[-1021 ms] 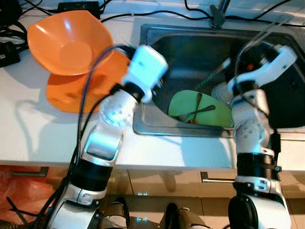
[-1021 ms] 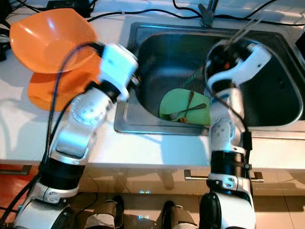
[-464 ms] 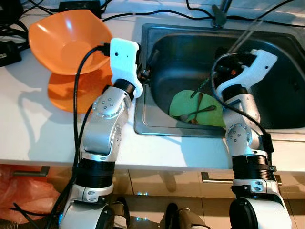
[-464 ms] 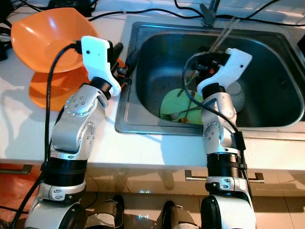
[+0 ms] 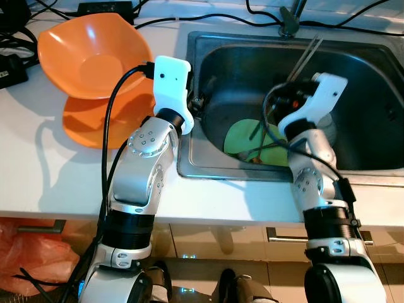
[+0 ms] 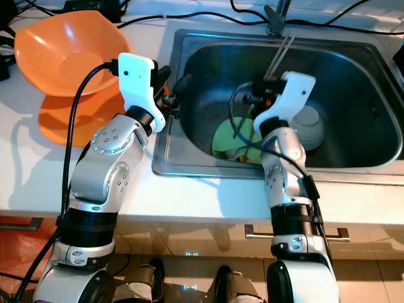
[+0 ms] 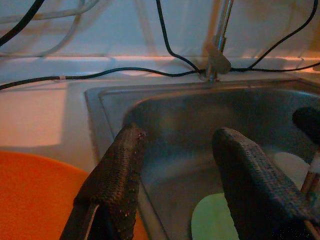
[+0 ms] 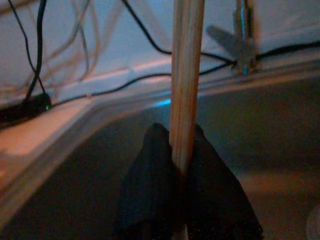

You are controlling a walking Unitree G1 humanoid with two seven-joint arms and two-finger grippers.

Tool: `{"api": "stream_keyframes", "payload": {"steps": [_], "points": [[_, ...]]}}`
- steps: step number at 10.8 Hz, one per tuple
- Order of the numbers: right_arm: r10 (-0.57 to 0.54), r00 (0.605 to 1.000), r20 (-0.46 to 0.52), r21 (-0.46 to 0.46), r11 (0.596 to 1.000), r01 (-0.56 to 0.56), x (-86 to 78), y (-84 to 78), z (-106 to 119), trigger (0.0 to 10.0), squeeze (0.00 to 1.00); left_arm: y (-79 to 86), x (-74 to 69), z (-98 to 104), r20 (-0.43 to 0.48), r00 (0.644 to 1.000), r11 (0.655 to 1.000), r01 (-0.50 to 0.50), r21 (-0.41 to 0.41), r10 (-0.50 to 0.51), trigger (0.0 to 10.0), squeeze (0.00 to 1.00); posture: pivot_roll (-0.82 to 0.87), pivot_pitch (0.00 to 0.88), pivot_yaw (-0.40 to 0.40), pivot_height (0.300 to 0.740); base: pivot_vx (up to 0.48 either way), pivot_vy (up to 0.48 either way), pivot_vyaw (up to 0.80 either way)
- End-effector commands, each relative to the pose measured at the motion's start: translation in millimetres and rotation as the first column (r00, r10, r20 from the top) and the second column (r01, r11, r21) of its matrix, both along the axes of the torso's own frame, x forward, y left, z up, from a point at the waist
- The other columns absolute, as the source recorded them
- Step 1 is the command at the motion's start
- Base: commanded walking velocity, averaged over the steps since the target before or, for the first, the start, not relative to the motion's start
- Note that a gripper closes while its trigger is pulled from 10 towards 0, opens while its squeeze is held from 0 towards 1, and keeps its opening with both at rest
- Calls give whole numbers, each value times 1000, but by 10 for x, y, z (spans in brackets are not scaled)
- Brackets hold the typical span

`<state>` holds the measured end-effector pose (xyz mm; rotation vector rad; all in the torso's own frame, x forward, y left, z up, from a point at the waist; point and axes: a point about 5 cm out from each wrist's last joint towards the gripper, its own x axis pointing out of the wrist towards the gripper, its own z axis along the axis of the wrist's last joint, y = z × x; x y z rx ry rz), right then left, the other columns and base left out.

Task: Kitchen organization

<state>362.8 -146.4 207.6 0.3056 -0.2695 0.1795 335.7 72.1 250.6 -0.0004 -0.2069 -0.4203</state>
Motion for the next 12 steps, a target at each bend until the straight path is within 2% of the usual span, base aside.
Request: {"api": "stream_keyframes", "payload": {"steps": [1, 2, 7, 8, 9, 11, 12], "points": [[2, 1000, -18, -12, 1000, -2, -8, -1, -67, 10000, 122, -49, -36, 41, 12, 1000, 1000, 27, 8, -27, 10000, 0, 161, 188, -32, 740, 0, 0, 0], [1, 1000, -18, -11, 1000, -1, -5, 3, -72, 10000, 1000, -55, -42, 35, 11, 999, 999, 31, 22, -31, 10000, 0, 162, 186, -30, 740, 0, 0, 0], [-9, 1000, -17, -20, 1000, 9, 0, -4, -77, 10000, 1000, -70, -45, 36, 9, 999, 999, 32, 31, -32, 10000, 0, 159, 192, -29, 740, 0, 0, 0], [-18, 1000, -7, -34, 999, 18, 1, -8, -54, 10000, 0, -74, -46, 50, 16, 999, 999, 33, 32, -33, 10000, 0, 160, 196, -30, 740, 0, 0, 0], [-43, 999, 32, -28, 999, 44, -3, -35, 26, 10000, 0, -74, -52, 79, 35, 999, 999, 36, 26, -37, 10000, 0, 167, 201, -32, 740, 0, 0, 0], [-126, 972, 201, 30, 992, 123, -50, -168, 428, 10000, 0, -48, -72, 173, 92, 995, 999, 38, 1, -38, 10000, 0, 166, 209, -34, 740, 0, 0, 0], [-138, 958, 253, 38, 990, 132, -74, -189, 567, 10000, 0, -46, -77, 202, 108, 993, 999, 39, -6, -38, 10000, 0, 164, 209, -33, 740, 0, 0, 0]]}}
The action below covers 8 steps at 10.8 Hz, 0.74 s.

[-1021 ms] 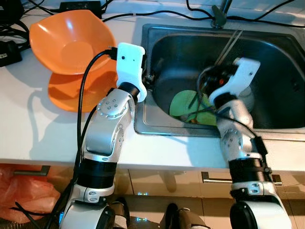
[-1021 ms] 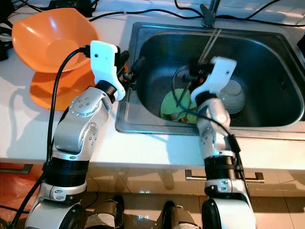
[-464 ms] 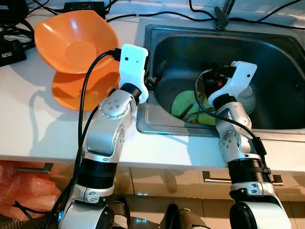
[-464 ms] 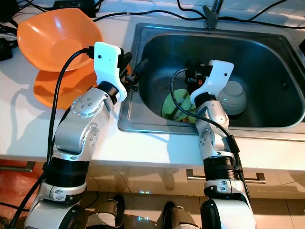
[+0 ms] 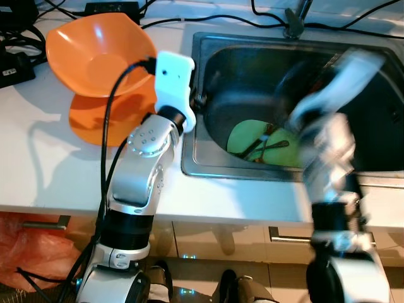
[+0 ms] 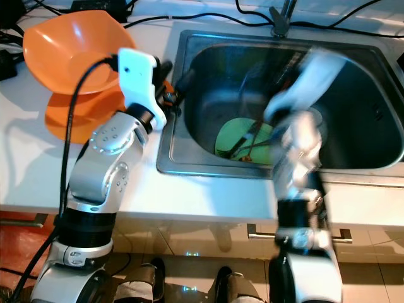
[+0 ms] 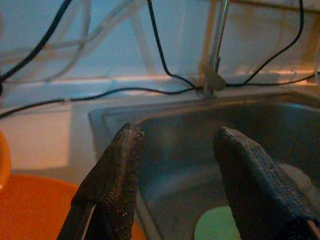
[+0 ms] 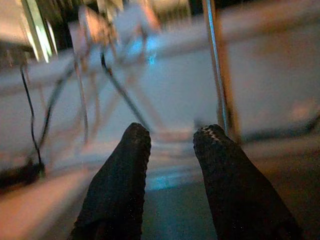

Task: Kitchen organization

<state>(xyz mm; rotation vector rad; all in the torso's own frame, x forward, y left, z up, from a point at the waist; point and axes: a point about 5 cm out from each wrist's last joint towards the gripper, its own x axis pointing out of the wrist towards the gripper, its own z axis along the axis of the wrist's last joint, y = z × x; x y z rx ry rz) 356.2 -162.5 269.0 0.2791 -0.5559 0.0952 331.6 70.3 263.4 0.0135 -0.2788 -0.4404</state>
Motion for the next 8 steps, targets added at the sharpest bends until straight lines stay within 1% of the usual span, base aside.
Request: {"api": "stream_keyframes", "payload": {"steps": [1, 3, 5, 6, 7, 8], "points": [[-24, 999, 31, 0, 1000, 24, -30, -31, 66, 10000, 0, -25, -34, 110, 52, 999, 1000, 16, -16, -15, 10000, 0, 160, 209, -33, 740, 0, 0, 0], [-15, 998, 61, -28, 999, 16, -62, 18, 112, 10000, 0, -14, -38, 139, 75, 997, 1000, 3, -15, -2, 10000, 0, 161, 211, -37, 740, 0, 0, 0], [-9, 998, 70, -20, 1000, 10, -66, 28, 146, 10000, 0, 7, -40, 175, 94, 996, 1000, -6, -19, 8, 10000, 0, 167, 210, -42, 740, 0, 0, 0], [9, 997, 83, -11, 1000, -8, -76, 57, 179, 10000, 0, 50, -62, 299, 143, 990, 999, -2, -52, 10, 10000, 0, 167, 210, -43, 740, 0, 0, 0], [28, 996, 82, -12, 1000, -27, -79, 91, 167, 10000, 0, 67, -88, 394, 180, 984, 998, 12, -62, -1, 10000, 0, 170, 209, -43, 740, 0, 0, 0], [57, 997, 53, -12, 998, -56, -68, 167, 80, 10000, 0, 147, -102, 553, 232, 972, 997, -6, -72, 22, 10000, 0, 171, 208, -40, 740, 0, 0, 0]]}}
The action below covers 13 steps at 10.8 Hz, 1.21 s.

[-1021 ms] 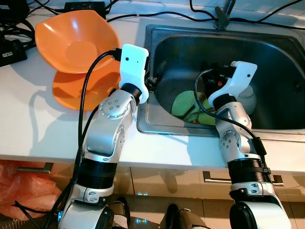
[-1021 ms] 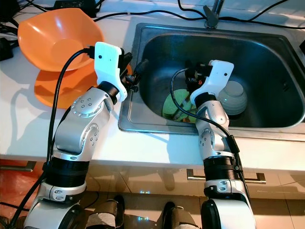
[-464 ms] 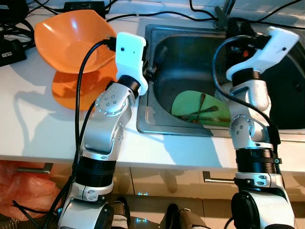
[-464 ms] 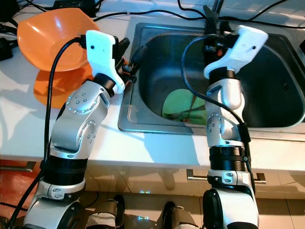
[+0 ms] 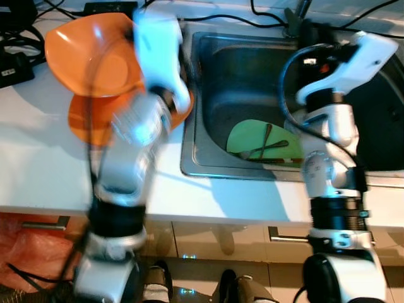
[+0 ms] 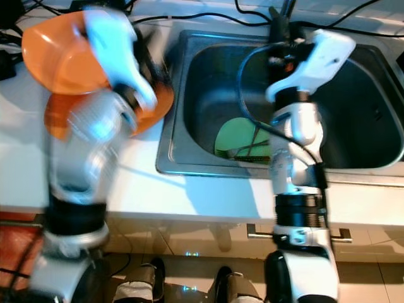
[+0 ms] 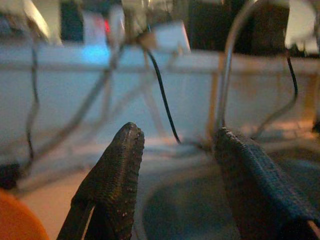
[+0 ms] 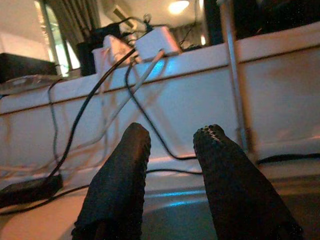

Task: Kitchen organization

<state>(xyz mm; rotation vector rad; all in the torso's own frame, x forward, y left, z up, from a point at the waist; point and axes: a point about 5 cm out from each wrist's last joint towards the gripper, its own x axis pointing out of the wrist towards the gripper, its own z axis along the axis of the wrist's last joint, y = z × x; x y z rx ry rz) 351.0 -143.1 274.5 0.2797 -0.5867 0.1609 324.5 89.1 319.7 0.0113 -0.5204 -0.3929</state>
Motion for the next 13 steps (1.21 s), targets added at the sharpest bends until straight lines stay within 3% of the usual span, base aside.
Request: {"api": "stream_keyframes", "payload": {"steps": [1, 3, 4, 6, 7, 8, 10, 11, 12, 13], "points": [[37, 999, -24, 0, 999, -37, -11, 78, -88, 10000, 0, 154, 1, 138, 45, 997, 997, -62, -36, 64, 10000, 0, 174, 208, -35, 740, 0, 0, 0], [65, 994, -91, -9, 998, -66, 8, 184, -256, 10000, 0, 448, 38, 250, 80, 977, 980, -193, -50, 196, 10000, 0, 175, 206, -30, 740, 0, 0, 0], [88, 989, -120, -3, 996, -89, 5, 234, -345, 10000, 0, 753, 103, 211, 54, 941, 942, -334, -31, 335, 10000, 0, 176, 198, -27, 740, 0, 0, 0], [81, 986, -144, -14, 996, -84, 14, 228, -424, 10000, 0, 1125, 161, 66, 0, 878, 877, -479, 33, 479, 10000, 0, 170, 191, -25, 740, 0, 0, 0], [85, 985, -148, -13, 996, -88, 4, 228, -442, 10000, 0, 1278, 153, 37, -18, 851, 851, -524, 21, 525, 10000, 0, 172, 188, -27, 740, 0, 0, 0], [88, 985, -149, -11, 996, -91, 2, 226, -451, 10000, 0, 1368, 132, 47, -19, 839, 839, -543, 3, 543, 10000, 1000, 174, 187, -31, 740, 0, 0, 0], [101, 983, -154, -16, 994, -105, 16, 251, -458, 10000, 0, 1475, 124, 58, -77, 821, 812, -571, -120, 565, 10000, 1000, 180, 192, -39, 740, 0, 0, 0], [105, 983, -154, -18, 994, -109, 19, 259, -456, 10000, 0, 1603, 128, 17, -162, 810, 777, -587, -227, 564, 10000, 0, 177, 198, -41, 740, 0, 0, 0], [107, 982, -154, -19, 994, -111, 19, 258, -453, 10000, 0, 1664, 134, -54, -253, 792, 731, -610, -306, 555, 10000, 0, 178, 200, -40, 740, 0, 0, 0], [106, 982, -154, -21, 994, -110, 17, 257, -453, 10000, 0, 1738, 148, -86, -305, 779, 709, -626, -325, 548, 10000, 0, 176, 201, -39, 740, 0, 0, 0]]}}
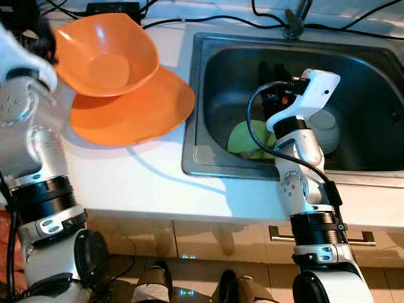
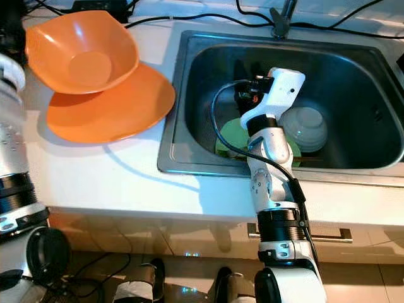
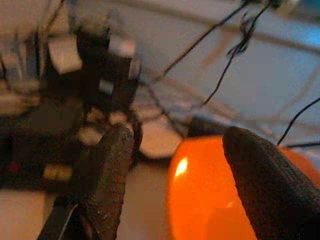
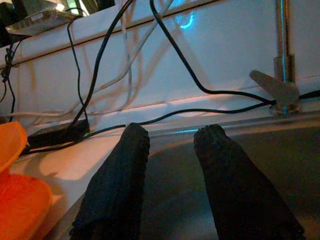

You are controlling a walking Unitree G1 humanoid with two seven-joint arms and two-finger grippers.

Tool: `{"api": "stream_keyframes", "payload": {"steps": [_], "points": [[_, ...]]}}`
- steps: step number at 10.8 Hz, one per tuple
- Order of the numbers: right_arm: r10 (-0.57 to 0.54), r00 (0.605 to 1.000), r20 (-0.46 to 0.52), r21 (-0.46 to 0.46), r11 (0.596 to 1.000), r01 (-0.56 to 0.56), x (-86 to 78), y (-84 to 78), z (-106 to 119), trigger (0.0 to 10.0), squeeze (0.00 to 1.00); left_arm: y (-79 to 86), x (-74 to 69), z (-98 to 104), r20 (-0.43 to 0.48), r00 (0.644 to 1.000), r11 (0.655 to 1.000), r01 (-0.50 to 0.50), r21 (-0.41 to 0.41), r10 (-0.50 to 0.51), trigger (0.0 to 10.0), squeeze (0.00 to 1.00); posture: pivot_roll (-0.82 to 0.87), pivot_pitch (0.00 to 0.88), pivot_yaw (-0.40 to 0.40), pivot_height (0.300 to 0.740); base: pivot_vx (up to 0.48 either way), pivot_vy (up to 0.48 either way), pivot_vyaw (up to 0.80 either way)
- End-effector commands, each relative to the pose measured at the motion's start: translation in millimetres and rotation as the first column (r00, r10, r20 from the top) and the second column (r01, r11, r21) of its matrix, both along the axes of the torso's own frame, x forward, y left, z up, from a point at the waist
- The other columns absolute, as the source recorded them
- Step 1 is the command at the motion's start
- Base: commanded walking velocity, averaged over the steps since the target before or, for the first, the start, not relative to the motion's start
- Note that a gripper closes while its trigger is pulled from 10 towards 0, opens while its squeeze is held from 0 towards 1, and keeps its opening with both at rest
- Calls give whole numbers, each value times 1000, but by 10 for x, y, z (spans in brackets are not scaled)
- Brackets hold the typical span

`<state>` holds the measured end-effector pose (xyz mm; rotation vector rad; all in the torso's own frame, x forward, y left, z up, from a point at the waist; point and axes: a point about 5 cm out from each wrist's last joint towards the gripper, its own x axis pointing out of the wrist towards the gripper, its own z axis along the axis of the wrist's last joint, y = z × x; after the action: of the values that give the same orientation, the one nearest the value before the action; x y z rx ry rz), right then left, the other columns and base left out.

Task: Kitchen organization

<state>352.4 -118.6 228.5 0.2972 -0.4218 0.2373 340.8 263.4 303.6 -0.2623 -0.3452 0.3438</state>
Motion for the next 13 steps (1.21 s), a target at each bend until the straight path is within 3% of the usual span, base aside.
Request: {"api": "stream_keyframes", "payload": {"steps": [1, 3, 4, 6, 13], "points": [[9, 1000, -2, -7, 1000, -9, 0, 9, 8, 10000, 0, 41, 7, 22, -19, 1000, 1000, -5, -28, 5, 10000, 0, 176, 205, -37, 740, 0, 0, 0], [4, 1000, 0, -6, 1000, -4, -7, -4, 8, 10000, 0, 61, 29, -5, -60, 998, 999, 16, -31, -18, 10000, 0, 173, 213, -31, 740, 0, 0, 0], [0, 1000, 0, -6, 1000, 0, -8, -12, 7, 10000, 0, 60, 27, -19, -76, 997, 997, 26, -69, -31, 10000, 0, 173, 216, -28, 740, 0, 0, 0], [-3, 1000, 2, -5, 1000, 3, -17, -15, 10, 10000, 0, -71, 82, -112, -148, 975, 982, 151, -110, -166, 10000, 0, 167, 217, -23, 740, 0, 0, 0], [-8, 1000, -2, -7, 1000, 8, -21, -38, 6, 10000, 0, -121, 124, -284, -238, 952, 972, 150, -181, -191, 10000, 0, 162, 221, -23, 740, 0, 0, 0]]}}
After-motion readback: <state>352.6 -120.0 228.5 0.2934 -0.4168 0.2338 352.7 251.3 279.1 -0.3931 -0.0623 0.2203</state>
